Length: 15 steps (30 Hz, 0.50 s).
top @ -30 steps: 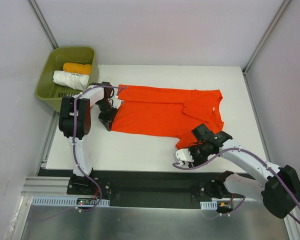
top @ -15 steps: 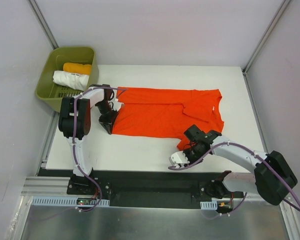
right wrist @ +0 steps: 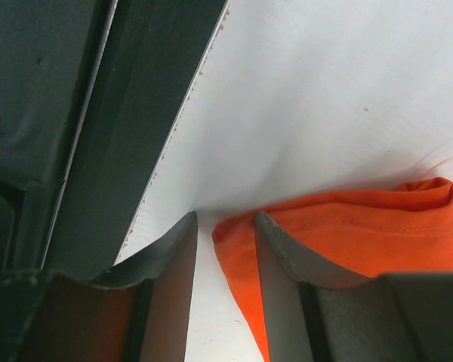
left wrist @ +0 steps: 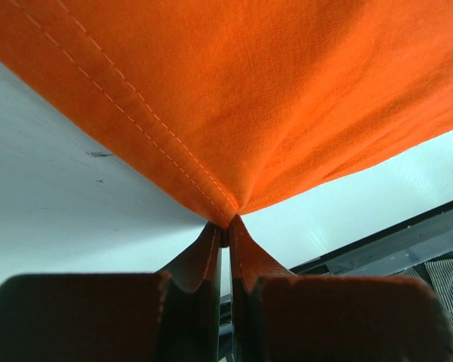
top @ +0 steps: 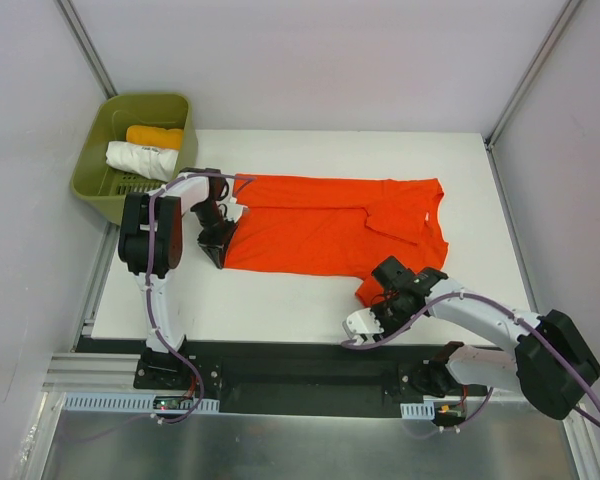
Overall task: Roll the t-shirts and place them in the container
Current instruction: Fold the T-shirt at the center of the board.
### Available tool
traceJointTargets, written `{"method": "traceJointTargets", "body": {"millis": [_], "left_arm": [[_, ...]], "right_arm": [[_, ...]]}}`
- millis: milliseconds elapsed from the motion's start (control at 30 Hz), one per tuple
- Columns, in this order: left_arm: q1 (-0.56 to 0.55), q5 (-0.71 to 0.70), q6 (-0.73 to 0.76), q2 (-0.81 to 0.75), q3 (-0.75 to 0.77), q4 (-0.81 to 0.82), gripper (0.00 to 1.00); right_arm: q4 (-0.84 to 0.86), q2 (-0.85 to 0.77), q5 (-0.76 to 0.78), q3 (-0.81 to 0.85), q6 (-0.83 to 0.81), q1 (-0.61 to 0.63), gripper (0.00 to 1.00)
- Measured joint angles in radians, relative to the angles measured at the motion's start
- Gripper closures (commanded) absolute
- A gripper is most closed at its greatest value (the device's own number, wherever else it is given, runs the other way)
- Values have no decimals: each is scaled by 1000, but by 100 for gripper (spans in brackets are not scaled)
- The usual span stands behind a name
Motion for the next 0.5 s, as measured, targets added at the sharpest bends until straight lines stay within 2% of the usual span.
{"method": "traceJointTargets", "body": {"millis": [267,500], "left_arm": [[0,0,0,8,9,-9,100],[0,0,0,12,14,-14,100]], "right_arm": [[12,-8,20,-3,32,0,61],[17,-110,19,-13,68,0,60]]}}
